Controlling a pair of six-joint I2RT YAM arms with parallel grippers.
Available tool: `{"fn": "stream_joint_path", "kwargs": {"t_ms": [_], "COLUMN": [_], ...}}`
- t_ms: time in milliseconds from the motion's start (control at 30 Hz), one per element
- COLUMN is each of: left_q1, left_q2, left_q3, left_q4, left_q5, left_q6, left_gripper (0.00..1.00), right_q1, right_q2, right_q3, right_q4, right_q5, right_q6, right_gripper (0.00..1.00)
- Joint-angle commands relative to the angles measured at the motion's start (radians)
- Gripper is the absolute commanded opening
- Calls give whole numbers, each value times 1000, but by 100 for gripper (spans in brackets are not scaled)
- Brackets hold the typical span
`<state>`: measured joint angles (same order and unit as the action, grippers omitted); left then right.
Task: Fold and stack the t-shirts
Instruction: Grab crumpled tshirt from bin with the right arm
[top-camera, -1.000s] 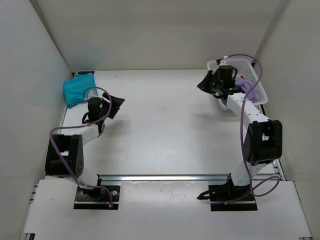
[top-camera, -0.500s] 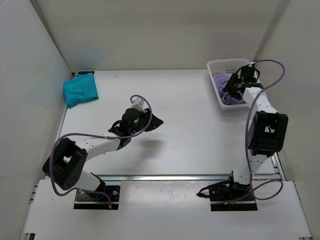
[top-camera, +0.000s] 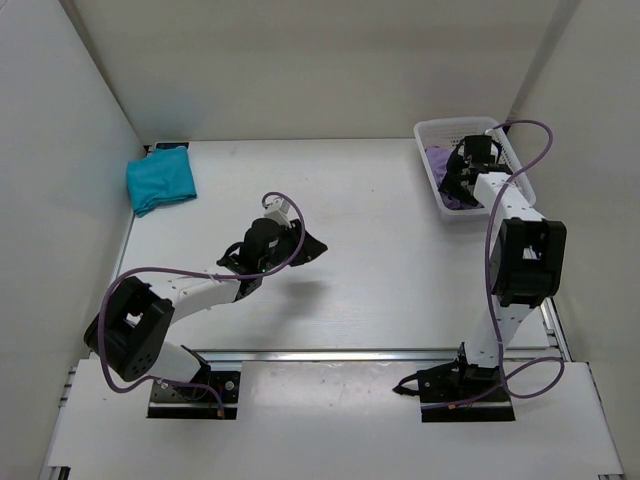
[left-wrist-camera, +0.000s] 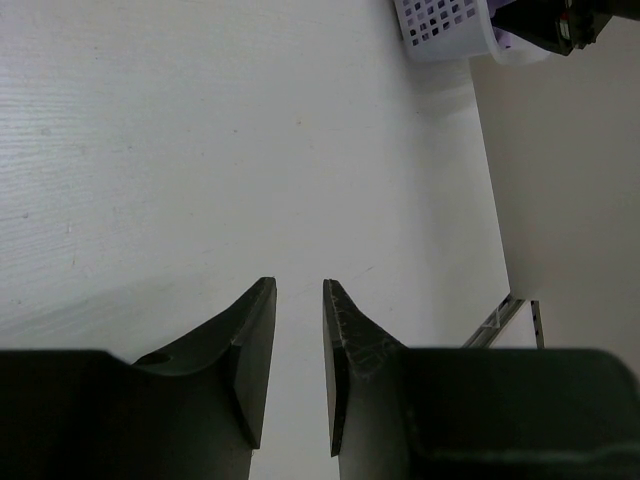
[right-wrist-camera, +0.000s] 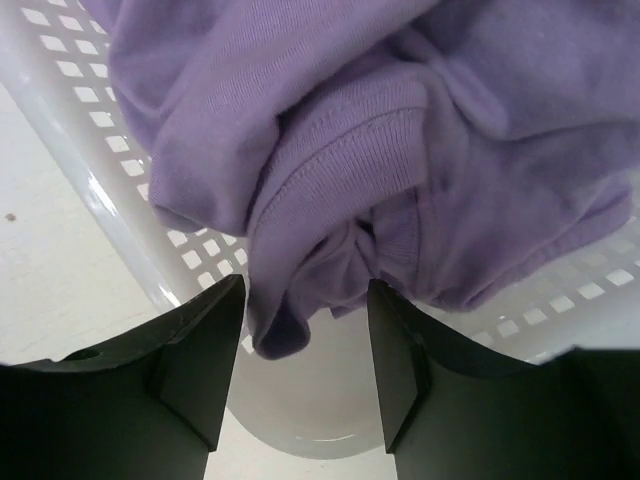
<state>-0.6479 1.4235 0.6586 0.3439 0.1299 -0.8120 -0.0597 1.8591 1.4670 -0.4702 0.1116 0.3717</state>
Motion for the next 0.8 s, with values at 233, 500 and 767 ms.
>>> {"fn": "stream_joint_path", "kwargs": {"t_ms": [233, 500, 767], "left_q1": [10, 18, 51], "left_q2": [-34, -38, -49], "left_q3": [-8, -10, -17], "left_q4": [6, 17, 27], "left_q5": [-1, 13, 42], "left_q6": [10, -9, -42], "left_gripper": [36, 36, 38], "right_q1": [-18, 4, 265], "right_q2": [26, -329, -535], "right_q3": [19, -45, 224], "right_q4": [13, 226, 257], "right_q5": [-96, -183, -475], "right_q6": [33, 49, 1], "right_gripper": [17, 0, 0]}}
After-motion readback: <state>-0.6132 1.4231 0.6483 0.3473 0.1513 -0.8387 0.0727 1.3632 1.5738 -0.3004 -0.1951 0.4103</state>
